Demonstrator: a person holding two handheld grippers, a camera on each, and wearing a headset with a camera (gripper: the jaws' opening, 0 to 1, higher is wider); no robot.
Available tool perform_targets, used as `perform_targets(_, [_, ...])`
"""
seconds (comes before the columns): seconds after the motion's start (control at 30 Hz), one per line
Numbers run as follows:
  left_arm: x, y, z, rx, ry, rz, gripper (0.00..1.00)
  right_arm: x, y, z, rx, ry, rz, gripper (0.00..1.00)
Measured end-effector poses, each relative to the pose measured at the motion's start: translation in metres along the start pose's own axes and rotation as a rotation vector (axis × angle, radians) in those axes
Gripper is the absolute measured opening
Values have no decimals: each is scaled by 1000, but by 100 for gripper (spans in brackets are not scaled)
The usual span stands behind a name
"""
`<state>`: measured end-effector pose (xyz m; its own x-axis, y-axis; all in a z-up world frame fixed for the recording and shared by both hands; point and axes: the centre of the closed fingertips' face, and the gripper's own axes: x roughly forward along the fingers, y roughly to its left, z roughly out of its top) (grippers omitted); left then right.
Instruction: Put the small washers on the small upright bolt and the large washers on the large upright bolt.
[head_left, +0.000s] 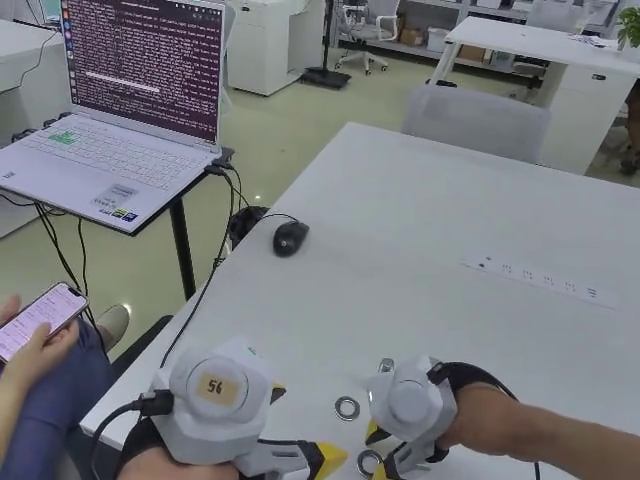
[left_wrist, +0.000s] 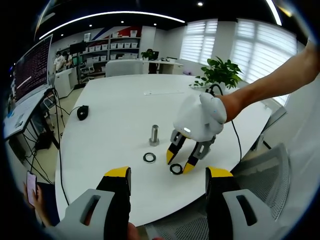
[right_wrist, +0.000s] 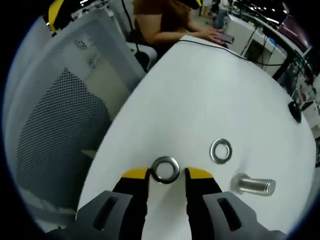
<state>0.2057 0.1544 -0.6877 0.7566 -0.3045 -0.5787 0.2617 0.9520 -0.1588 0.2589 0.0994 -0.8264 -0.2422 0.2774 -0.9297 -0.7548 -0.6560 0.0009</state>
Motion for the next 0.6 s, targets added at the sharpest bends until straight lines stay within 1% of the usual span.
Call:
perform_targets(0.13, [1, -1, 0, 0, 3, -3, 59, 0, 4, 0, -40, -7, 15, 27])
perform_targets(0.3, [2, -2, 1, 0, 3, -5, 59, 0, 5, 1, -37, -21, 18, 25])
perform_targets(0.47, [3, -2, 3, 7, 3, -8, 59, -1, 3, 0, -4, -31, -2, 24])
perform_targets(0.6, [3, -1, 2, 3, 4, -4, 59, -1, 2, -1, 63, -51, -34, 24])
